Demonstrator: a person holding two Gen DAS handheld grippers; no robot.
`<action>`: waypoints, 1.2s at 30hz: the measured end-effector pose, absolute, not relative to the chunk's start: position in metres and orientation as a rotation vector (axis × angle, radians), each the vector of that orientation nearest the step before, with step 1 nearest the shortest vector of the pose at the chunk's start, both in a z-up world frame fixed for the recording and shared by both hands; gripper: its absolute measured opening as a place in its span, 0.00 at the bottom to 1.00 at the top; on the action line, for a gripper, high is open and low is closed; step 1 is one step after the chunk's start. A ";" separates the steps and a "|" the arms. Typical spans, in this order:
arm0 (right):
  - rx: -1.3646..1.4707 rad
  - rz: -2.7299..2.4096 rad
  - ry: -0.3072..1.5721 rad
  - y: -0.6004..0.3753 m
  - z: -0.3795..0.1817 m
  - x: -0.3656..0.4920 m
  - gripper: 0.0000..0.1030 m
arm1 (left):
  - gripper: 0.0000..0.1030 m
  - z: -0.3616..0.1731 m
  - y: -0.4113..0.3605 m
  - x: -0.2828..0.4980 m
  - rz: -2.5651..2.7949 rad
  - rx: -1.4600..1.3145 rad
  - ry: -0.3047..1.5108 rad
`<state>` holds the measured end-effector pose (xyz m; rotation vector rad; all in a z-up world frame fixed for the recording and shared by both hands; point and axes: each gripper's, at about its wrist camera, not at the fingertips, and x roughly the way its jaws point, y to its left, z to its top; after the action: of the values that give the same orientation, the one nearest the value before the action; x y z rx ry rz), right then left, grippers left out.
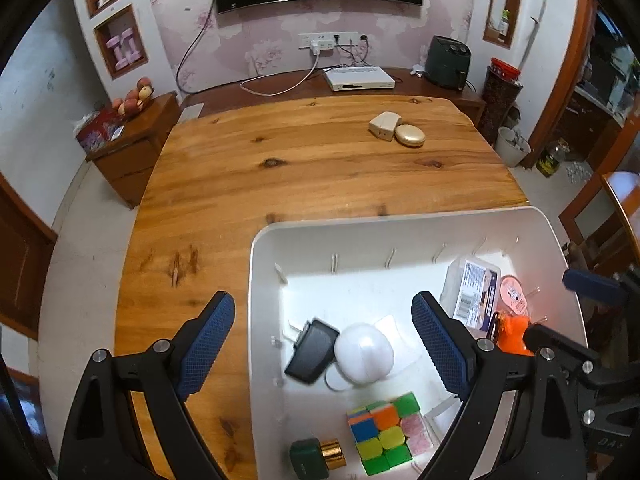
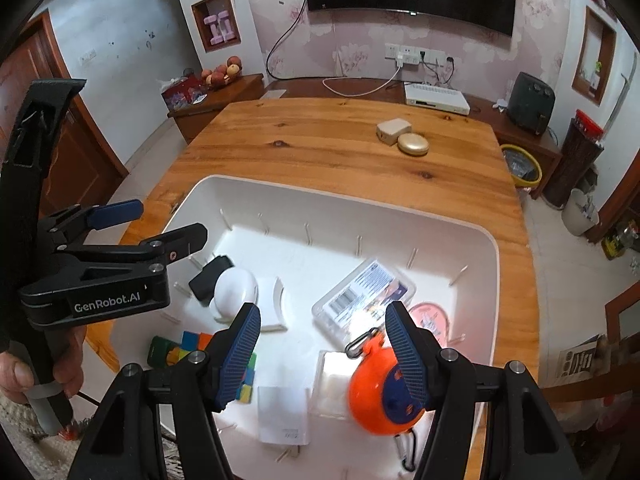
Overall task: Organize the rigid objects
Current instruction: 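Grasp the beige adapter with the left gripper while the right gripper grasps the gold compact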
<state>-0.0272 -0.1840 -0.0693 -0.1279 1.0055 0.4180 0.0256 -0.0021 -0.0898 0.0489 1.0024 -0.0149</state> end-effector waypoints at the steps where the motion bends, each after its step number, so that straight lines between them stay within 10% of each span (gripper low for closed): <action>1: -0.144 0.415 0.995 -0.184 -0.065 -0.023 0.64 | 0.89 -0.085 -0.003 0.031 -0.019 0.063 0.999; 23: -0.255 0.284 0.852 -0.213 0.029 0.158 0.64 | 0.89 -0.015 -0.051 0.220 -0.115 0.265 1.004; 36: -0.232 0.326 1.092 -0.232 -0.096 0.279 0.65 | 0.89 -0.143 -0.077 0.348 -0.091 0.221 1.284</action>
<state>0.2787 -0.2324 -0.0955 -0.2319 1.0920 0.3261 0.3479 -0.0767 -0.1431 0.2213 1.2836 -0.0914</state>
